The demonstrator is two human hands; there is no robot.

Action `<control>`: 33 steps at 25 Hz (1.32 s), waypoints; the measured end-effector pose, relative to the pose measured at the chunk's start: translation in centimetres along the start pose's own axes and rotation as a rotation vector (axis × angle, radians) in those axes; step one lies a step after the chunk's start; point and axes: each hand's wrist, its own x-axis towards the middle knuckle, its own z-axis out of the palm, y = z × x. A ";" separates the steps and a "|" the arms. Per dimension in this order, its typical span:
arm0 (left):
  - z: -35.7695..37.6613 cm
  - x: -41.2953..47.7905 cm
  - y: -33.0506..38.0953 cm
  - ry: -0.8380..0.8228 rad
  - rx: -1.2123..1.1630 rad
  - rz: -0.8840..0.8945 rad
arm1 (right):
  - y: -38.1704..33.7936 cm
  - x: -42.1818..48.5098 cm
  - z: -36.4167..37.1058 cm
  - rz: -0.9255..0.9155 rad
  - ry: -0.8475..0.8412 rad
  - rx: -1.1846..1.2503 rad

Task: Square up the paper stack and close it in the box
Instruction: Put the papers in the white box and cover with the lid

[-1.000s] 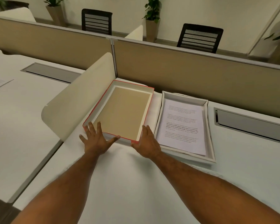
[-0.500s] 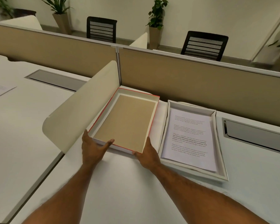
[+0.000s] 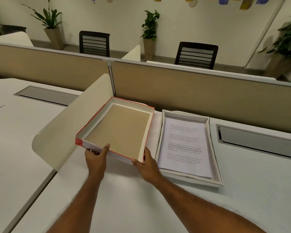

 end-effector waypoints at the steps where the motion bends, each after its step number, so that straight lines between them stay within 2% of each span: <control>1: 0.5 -0.7 -0.1 -0.039 -0.040 -0.024 | -0.2 -0.3 -0.1 -0.008 -0.018 0.020; 4: 2.0 -2.7 0.5 -0.096 -0.144 -0.067 | -1.0 -1.0 -1.1 -0.024 -0.045 0.009; 7: 3.0 -3.8 1.7 -0.081 -0.156 -0.017 | -3.1 -1.4 -3.0 -0.093 0.013 -0.073; 11: 4.9 -6.3 3.5 -0.135 -0.045 0.193 | -9.5 -0.8 -4.2 -0.181 0.009 -0.274; 14: 7.0 -8.8 4.6 -0.136 0.137 0.397 | -15.4 -0.5 -4.7 -0.239 -0.057 -0.199; 16: 7.9 -10.1 5.1 -0.118 0.273 0.525 | -18.2 -0.7 -5.2 -0.262 -0.041 -0.091; 21: 9.5 -12.3 5.3 -0.172 0.504 0.628 | -20.2 -2.0 -8.3 -0.373 0.331 0.151; 24: 10.4 -13.5 4.7 -0.231 0.607 0.726 | -18.4 -2.4 -11.3 -0.331 0.498 0.190; 27: 10.8 -13.5 3.7 -0.321 0.710 0.829 | -15.5 -2.9 -14.2 -0.247 0.586 0.281; 28: 10.9 -13.5 3.4 -0.363 0.716 0.833 | -14.5 -3.2 -15.2 -0.218 0.618 0.319; 30: 11.0 -13.6 2.8 -0.393 0.637 0.709 | -12.4 -3.7 -17.3 -0.161 0.686 0.399; 33: 10.8 -12.8 1.3 -0.260 0.492 0.306 | -9.1 -4.4 -19.8 -0.113 0.708 0.448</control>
